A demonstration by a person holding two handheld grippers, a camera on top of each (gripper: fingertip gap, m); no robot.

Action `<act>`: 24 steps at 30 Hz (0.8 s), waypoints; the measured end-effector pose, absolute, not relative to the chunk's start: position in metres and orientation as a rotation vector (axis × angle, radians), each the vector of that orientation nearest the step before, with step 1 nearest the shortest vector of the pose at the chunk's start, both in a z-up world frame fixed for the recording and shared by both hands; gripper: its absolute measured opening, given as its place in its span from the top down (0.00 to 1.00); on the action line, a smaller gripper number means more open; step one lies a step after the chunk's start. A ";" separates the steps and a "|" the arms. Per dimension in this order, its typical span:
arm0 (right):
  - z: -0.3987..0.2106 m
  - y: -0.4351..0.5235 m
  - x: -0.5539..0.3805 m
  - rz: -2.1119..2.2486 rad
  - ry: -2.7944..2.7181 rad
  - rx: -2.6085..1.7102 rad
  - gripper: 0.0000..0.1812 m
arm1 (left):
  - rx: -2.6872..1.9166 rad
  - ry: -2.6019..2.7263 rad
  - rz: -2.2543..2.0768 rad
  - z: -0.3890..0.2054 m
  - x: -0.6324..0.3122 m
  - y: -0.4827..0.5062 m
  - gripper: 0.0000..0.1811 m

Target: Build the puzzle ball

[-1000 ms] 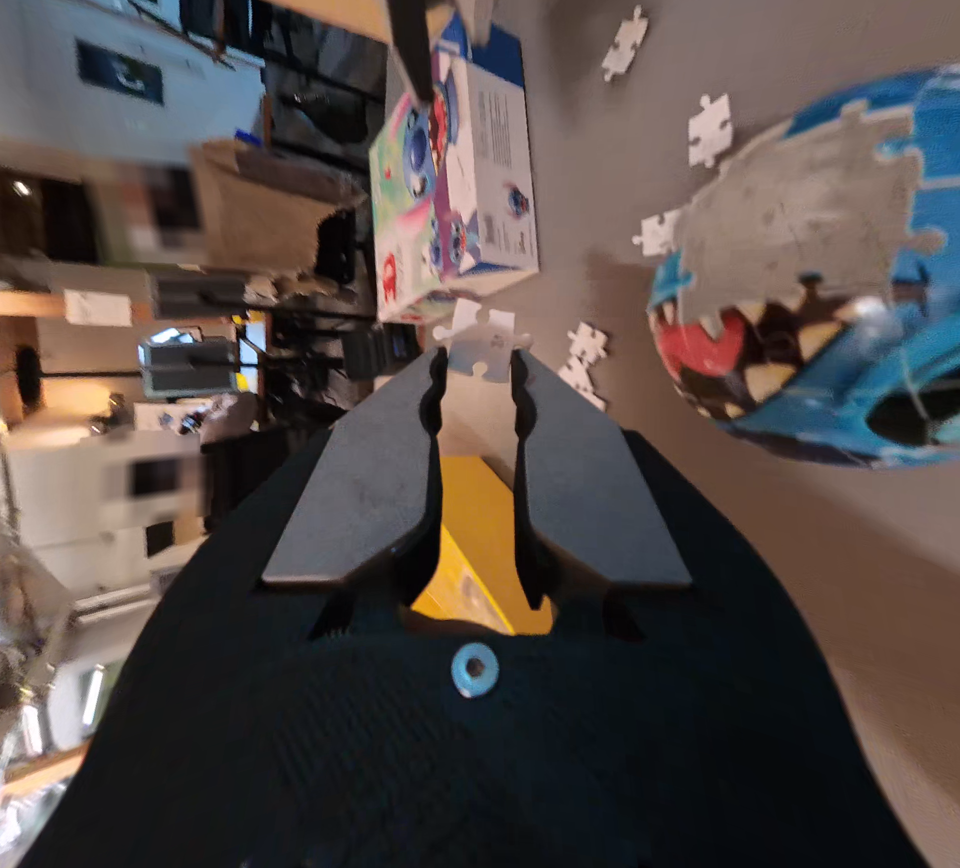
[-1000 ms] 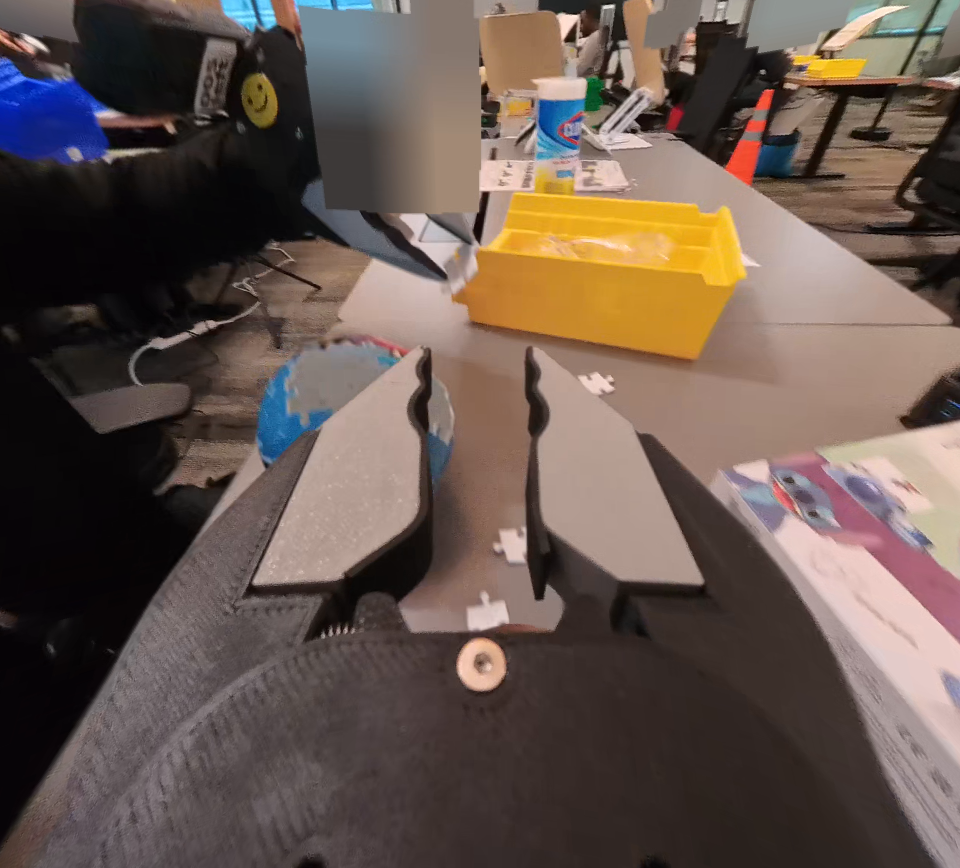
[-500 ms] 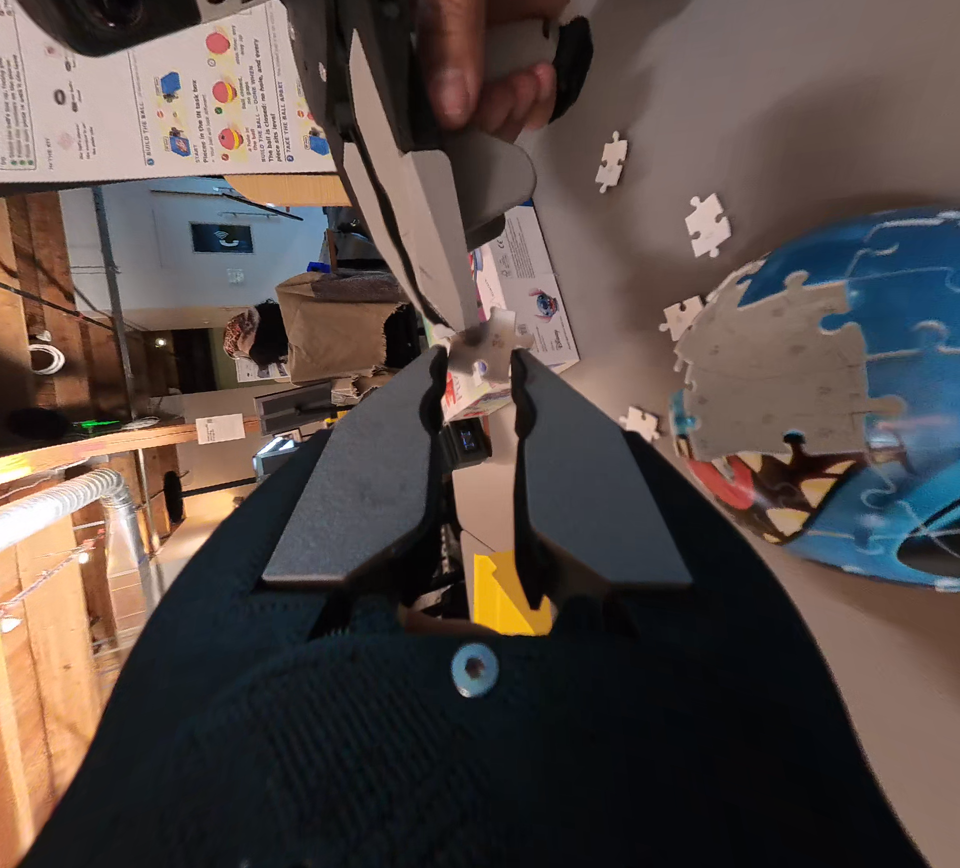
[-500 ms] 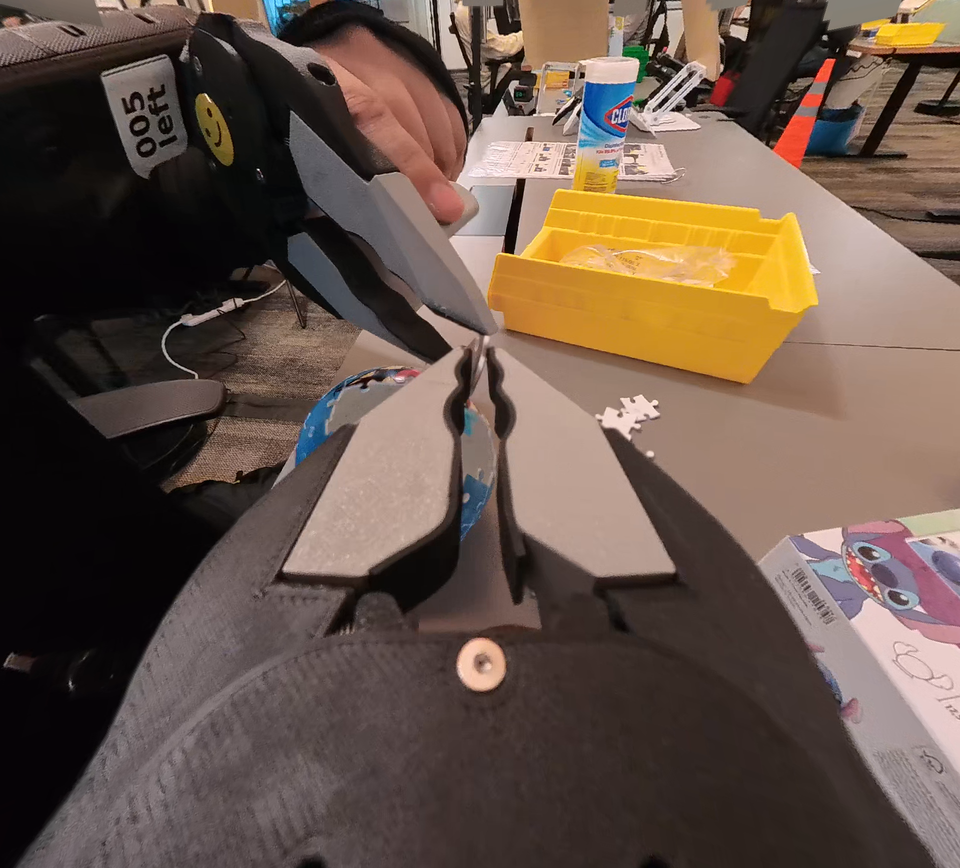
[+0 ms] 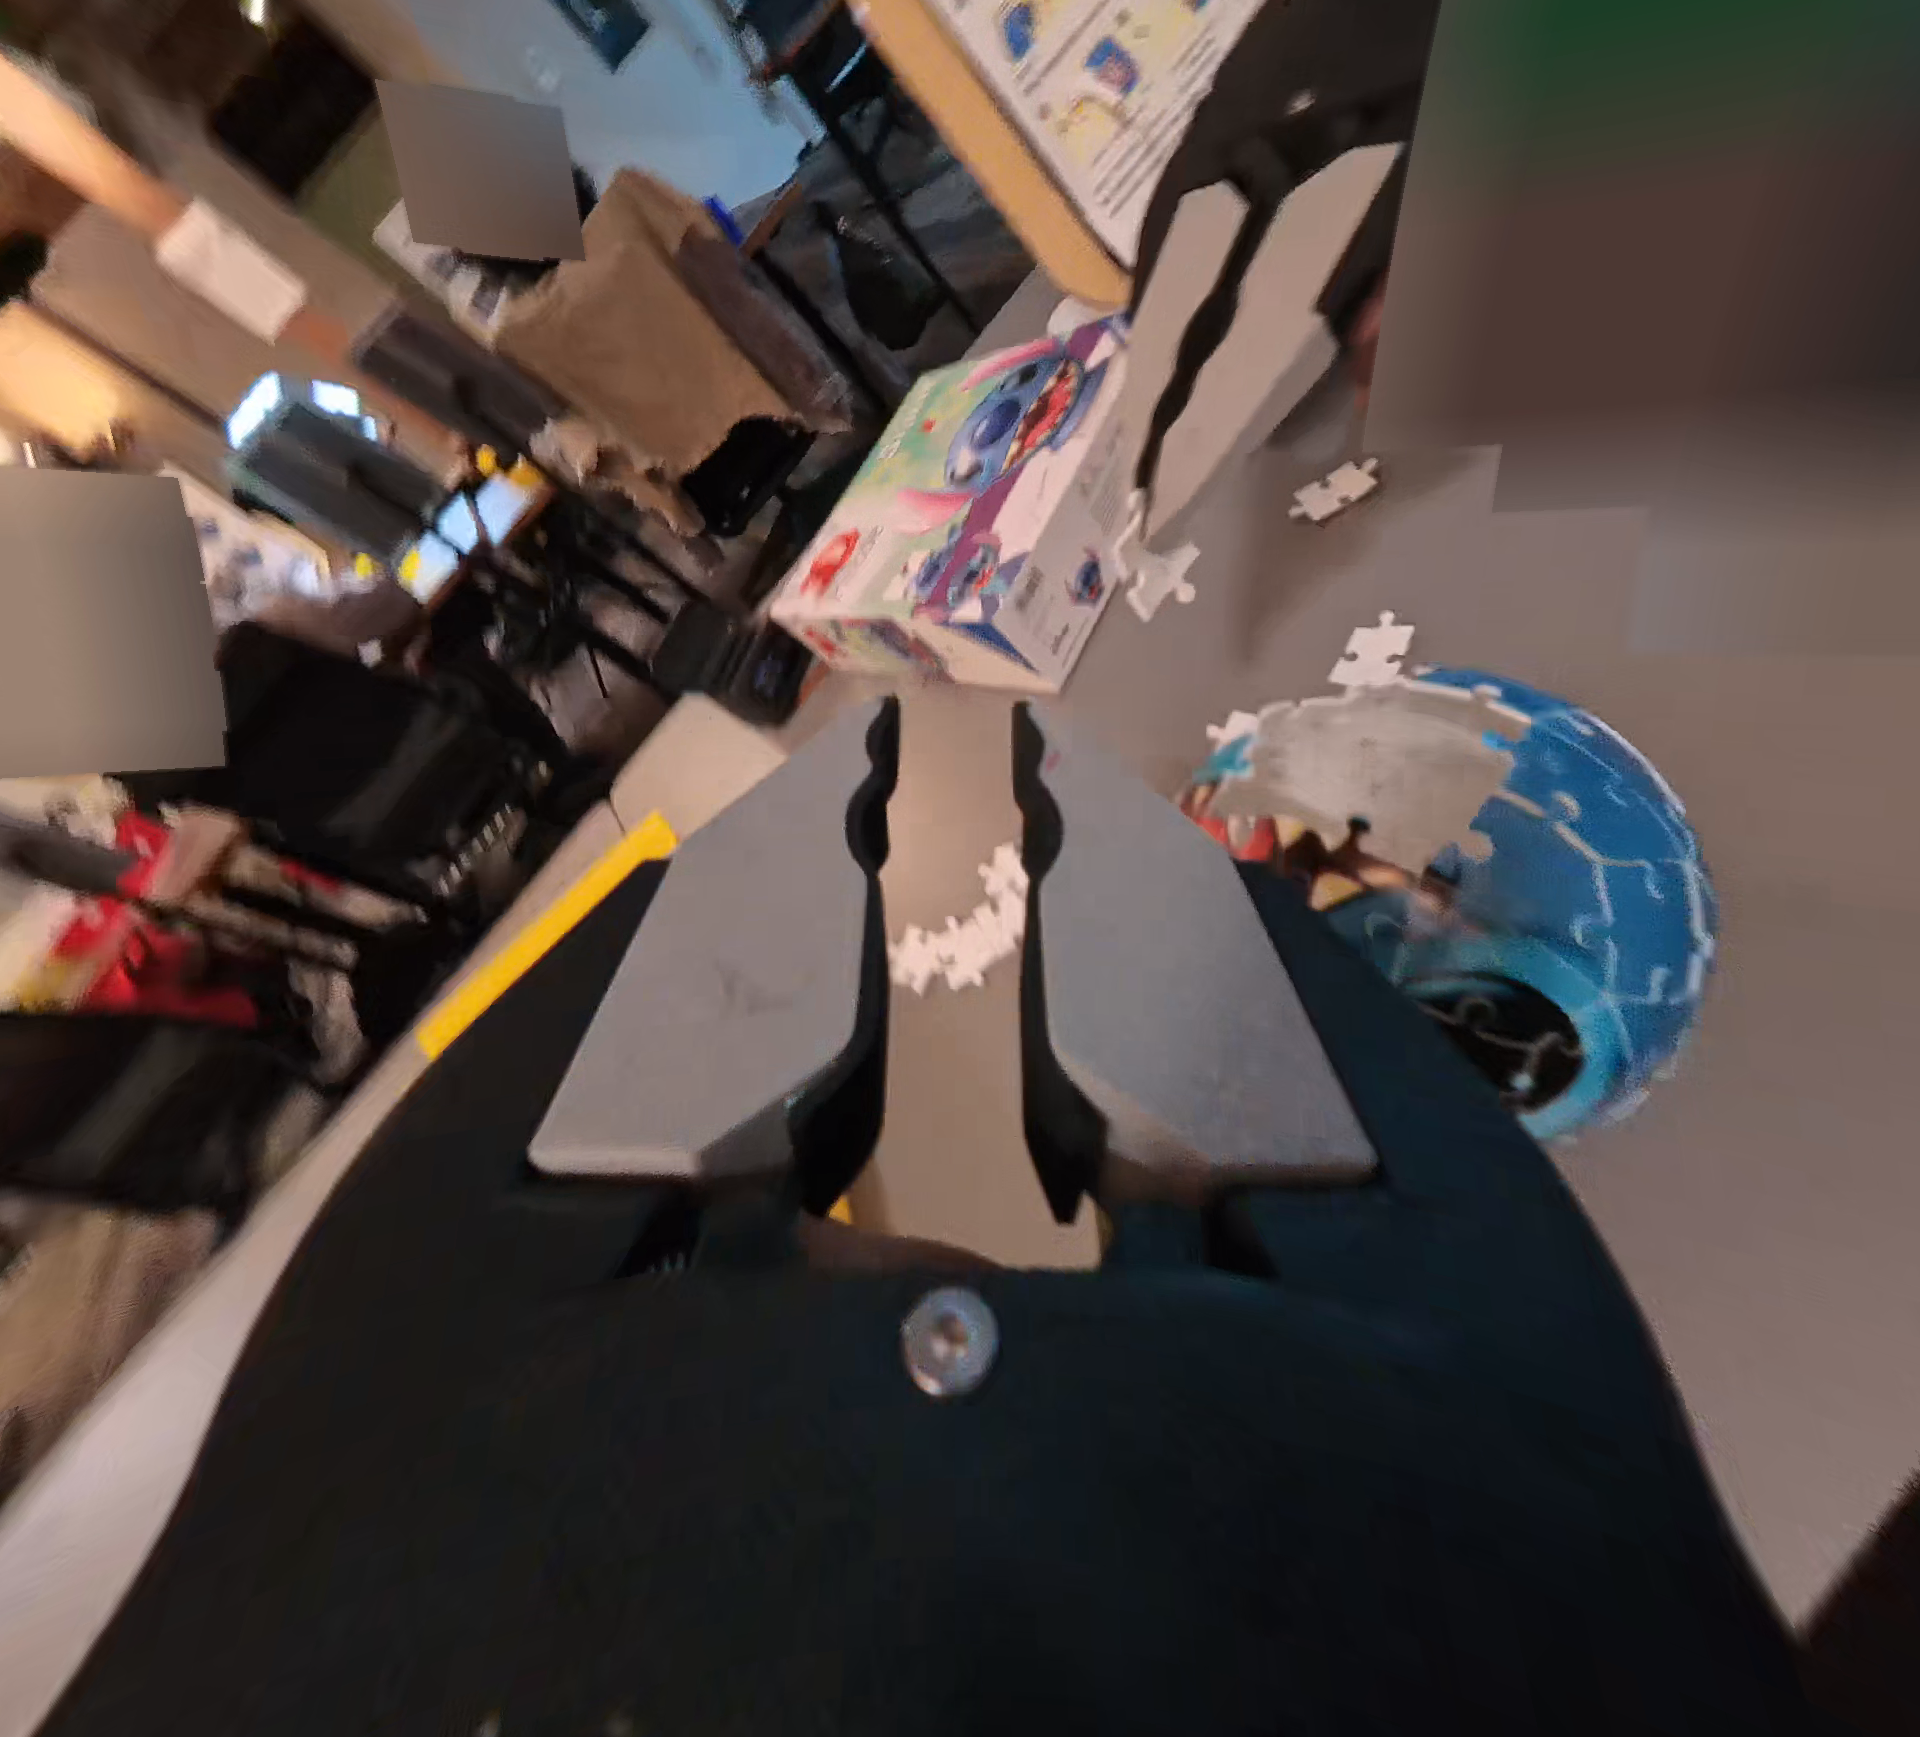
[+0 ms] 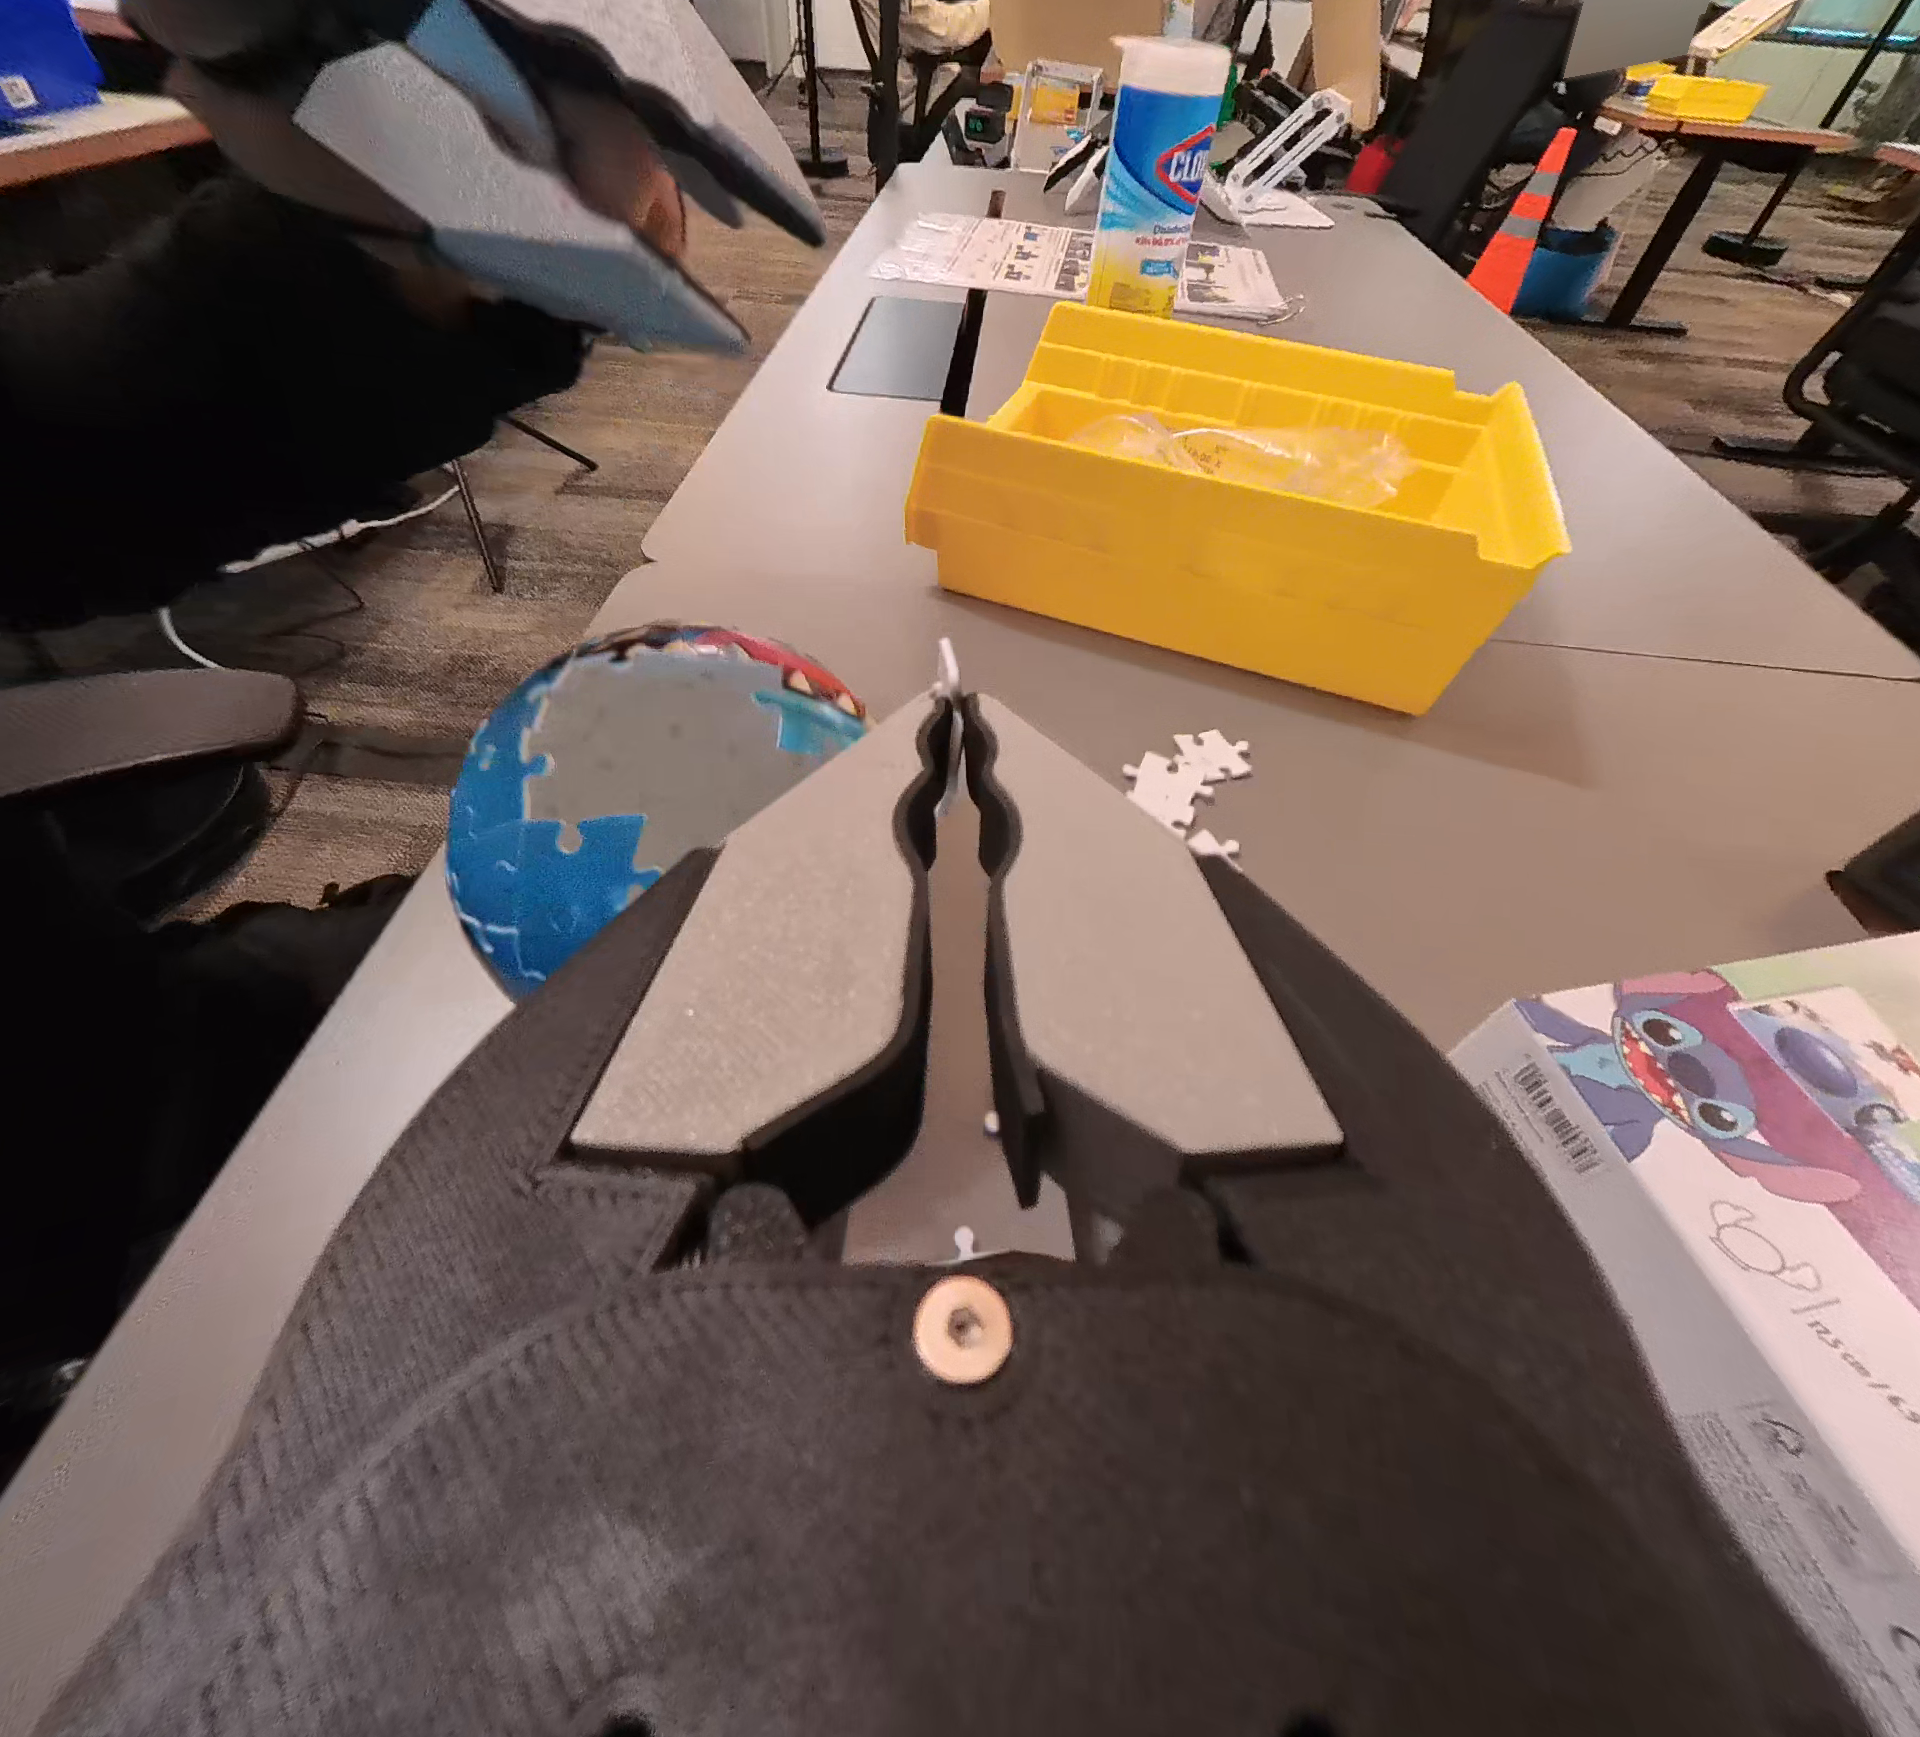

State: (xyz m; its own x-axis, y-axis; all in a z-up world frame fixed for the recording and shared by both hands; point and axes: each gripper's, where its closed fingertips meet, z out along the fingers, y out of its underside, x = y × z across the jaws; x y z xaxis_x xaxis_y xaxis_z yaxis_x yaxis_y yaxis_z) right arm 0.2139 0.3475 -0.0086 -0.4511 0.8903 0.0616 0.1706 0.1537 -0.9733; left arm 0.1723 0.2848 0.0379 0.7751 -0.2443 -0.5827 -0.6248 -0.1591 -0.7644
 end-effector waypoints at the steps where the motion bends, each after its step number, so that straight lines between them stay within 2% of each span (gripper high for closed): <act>1: -0.012 0.347 0.213 1.347 -1.757 -1.006 1.00 | -1.769 0.608 0.376 0.032 0.164 0.278 0.89; 15: -0.053 0.347 0.203 1.167 -1.909 -0.986 1.00 | -2.072 0.010 0.125 -0.098 0.097 0.224 0.86; 24: -0.061 0.340 0.194 1.163 -1.961 -0.957 1.00 | -2.123 -0.088 0.024 -0.144 0.083 0.217 0.83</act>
State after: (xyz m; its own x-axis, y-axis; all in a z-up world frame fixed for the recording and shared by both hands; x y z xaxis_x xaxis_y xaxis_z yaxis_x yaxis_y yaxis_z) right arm 0.1944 0.3402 -0.0612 -0.5171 0.8394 0.1672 0.2560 0.3381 -0.9056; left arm 0.0828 0.2174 -0.1440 0.9972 0.0727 0.0183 0.0538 -0.5238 -0.8501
